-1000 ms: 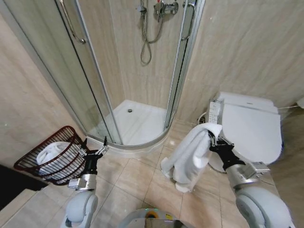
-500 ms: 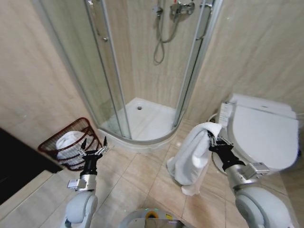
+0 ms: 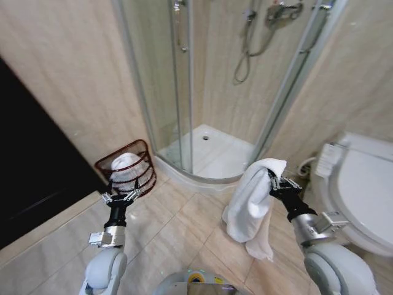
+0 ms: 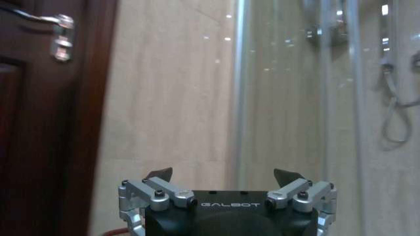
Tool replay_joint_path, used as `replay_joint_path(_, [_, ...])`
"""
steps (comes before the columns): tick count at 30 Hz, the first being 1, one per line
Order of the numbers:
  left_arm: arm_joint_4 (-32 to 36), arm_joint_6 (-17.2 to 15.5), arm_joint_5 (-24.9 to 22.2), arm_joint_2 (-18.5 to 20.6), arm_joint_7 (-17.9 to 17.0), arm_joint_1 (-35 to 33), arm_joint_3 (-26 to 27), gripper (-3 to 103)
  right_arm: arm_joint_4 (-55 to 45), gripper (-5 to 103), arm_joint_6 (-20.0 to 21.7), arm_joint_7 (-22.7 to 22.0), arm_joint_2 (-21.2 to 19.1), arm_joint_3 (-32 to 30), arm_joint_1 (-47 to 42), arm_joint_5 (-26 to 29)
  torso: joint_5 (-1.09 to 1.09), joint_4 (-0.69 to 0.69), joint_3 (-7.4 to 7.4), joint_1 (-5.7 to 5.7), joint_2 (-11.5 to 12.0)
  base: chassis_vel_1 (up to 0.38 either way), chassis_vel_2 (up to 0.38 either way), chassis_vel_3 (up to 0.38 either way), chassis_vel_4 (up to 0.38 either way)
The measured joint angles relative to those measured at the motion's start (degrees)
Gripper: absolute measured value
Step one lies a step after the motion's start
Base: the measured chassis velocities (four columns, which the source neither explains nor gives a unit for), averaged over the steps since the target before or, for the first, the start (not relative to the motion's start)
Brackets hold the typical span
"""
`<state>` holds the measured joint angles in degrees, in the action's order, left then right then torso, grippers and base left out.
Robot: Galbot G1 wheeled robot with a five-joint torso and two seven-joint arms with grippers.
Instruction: Discard the used towel into the hamper.
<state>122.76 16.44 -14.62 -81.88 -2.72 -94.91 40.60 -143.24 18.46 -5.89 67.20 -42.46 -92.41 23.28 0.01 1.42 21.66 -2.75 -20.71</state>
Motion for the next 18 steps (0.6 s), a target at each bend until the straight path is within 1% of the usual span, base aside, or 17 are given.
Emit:
replay_joint_path(1, [-0.09, 0.02, -0.03, 0.06, 0.0, 0.04, 0.0, 100, 0.0, 3, 0.0, 0.12, 0.03, 0.02, -0.02, -0.04, -0.03, 0.0, 0.0, 0.0, 0.0, 0.2, 0.086, 0.05, 0.185])
replay_joint_path(3, [-0.3, 0.13, -0.15, 0.3, -0.03, 0.12, 0.06, 100, 0.0, 3, -0.02, 0.22, 0.06, 0.11, 0.13, -0.11, 0.01, 0.0, 0.0, 0.0, 0.0, 0.186, 0.075, 0.072, 0.192])
replay_joint_path(7, [-0.6, 0.32, -0.37, 0.63, -0.1, 0.17, 0.15, 100, 0.0, 3, -0.02, 0.29, 0.07, 0.38, 0.45, -0.21, -0.02, 0.0, 0.0, 0.0, 0.0, 0.178, 0.075, 0.081, 0.193])
replay_joint_path(11, [-0.81, 0.52, -0.44, 0.78, -0.19, 0.21, 0.21, 100, 0.01, 3, -0.02, 0.32, 0.07, 0.49, 0.73, -0.31, 0.0, 0.0, 0.0, 0.0, 0.0, 0.159, 0.081, 0.076, 0.189])
replay_joint_path(12, [-0.91, 0.58, -0.45, 0.85, -0.25, 0.22, 0.26, 100, 0.0, 3, -0.02, 0.39, 0.07, 0.51, 0.84, -0.36, -0.03, -0.01, 0.0, 0.0, 0.0, 0.18, 0.054, 0.074, 0.178])
replay_joint_path(16, [-0.97, 0.62, -0.4, 0.98, -0.42, 0.19, 0.36, 100, 0.0, 3, -0.02, 0.43, -0.01, 0.43, 1.01, -0.37, 0.02, 0.0, 0.0, 0.0, 0.0, 0.184, 0.074, 0.069, 0.182])
replay_joint_path(17, [-0.98, 0.63, -0.32, 0.94, -0.46, 0.19, 0.39, 100, 0.0, 3, -0.02, 0.43, -0.15, 0.3, 1.03, -0.33, -0.03, 0.0, 0.0, 0.0, 0.0, 0.166, 0.058, 0.081, 0.198])
replay_joint_path(18, [-0.98, 0.63, -0.32, 0.94, -0.46, 0.19, 0.39, 100, 0.0, 3, -0.02, 0.43, -0.15, 0.3, 1.03, -0.33, -0.03, 0.0, 0.0, 0.0, 0.0, 0.166, 0.058, 0.081, 0.198])
